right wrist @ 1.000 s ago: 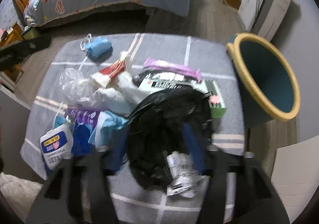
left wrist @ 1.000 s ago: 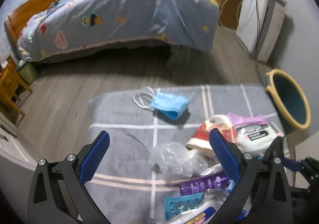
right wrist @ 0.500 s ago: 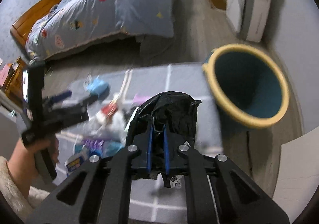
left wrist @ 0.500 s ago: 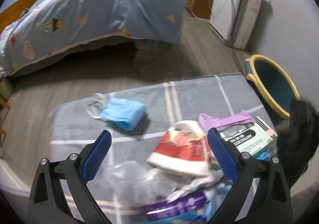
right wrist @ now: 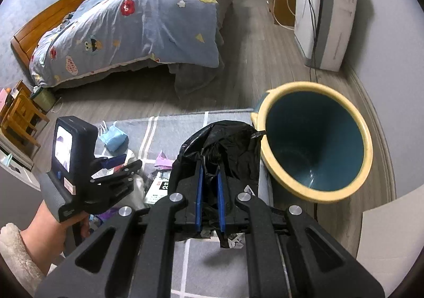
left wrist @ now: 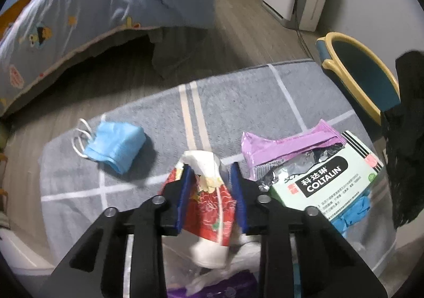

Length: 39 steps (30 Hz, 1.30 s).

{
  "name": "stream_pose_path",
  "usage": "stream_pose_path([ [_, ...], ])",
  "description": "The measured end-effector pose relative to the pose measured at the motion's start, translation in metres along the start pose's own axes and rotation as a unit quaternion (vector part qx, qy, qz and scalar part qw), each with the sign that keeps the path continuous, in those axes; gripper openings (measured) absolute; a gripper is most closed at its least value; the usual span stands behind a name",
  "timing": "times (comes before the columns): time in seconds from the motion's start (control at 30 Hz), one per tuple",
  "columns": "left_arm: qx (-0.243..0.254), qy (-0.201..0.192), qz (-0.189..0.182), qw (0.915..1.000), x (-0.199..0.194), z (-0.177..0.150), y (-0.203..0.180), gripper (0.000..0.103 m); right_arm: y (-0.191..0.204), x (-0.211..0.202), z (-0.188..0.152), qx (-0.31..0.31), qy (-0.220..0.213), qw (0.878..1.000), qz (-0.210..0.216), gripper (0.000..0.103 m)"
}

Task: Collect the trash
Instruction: 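Grasp the black plastic bag with the right gripper while the left grasps the red-white paper bag, then carry both bags over the yellow-rimmed bin and open both grippers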

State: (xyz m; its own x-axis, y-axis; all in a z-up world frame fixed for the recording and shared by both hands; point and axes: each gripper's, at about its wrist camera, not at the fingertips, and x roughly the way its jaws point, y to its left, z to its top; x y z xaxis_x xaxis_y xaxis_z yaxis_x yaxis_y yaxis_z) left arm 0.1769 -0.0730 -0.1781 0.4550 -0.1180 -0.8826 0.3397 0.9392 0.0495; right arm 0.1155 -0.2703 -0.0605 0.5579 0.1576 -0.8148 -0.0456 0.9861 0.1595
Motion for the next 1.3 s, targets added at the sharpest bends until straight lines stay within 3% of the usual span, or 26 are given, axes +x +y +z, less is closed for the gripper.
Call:
stream_pose_path([
  [0.13, 0.004, -0.018, 0.022, 0.9996, -0.012, -0.002, 0.009, 0.028, 0.001, -0.009, 0.008, -0.013, -0.015, 1.0, 0.006, 0.009],
  [0.33, -0.039, -0.067, 0.014, 0.9969, -0.045, 0.008, 0.034, 0.028, -0.007, -0.021, 0.025, -0.017, -0.041, 0.999, 0.024, 0.009],
  [0.47, -0.041, -0.117, -0.007, 0.9923, -0.084, 0.023, 0.028, 0.028, -0.025, -0.032, 0.044, -0.003, -0.068, 0.998, 0.016, 0.009],
  [0.63, -0.01, -0.167, -0.025, 0.9856, -0.121, 0.052, -0.008, 0.028, -0.063, -0.04, 0.068, 0.028, -0.101, 0.994, 0.006, 0.009],
  [0.8, 0.031, -0.189, -0.061, 0.9797, -0.132, 0.079, -0.055, 0.028, -0.108, -0.04, 0.079, 0.064, -0.116, 0.991, -0.009, 0.009],
  [1.03, 0.052, -0.171, -0.14, 0.9738, -0.108, 0.118, -0.126, 0.028, -0.163, -0.023, 0.079, 0.082, -0.116, 0.989, -0.051, 0.009],
  [1.3, 0.093, -0.151, -0.184, 0.9669, -0.061, 0.132, -0.189, 0.028, -0.217, 0.016, 0.068, 0.133, -0.071, 0.986, -0.067, 0.009],
])
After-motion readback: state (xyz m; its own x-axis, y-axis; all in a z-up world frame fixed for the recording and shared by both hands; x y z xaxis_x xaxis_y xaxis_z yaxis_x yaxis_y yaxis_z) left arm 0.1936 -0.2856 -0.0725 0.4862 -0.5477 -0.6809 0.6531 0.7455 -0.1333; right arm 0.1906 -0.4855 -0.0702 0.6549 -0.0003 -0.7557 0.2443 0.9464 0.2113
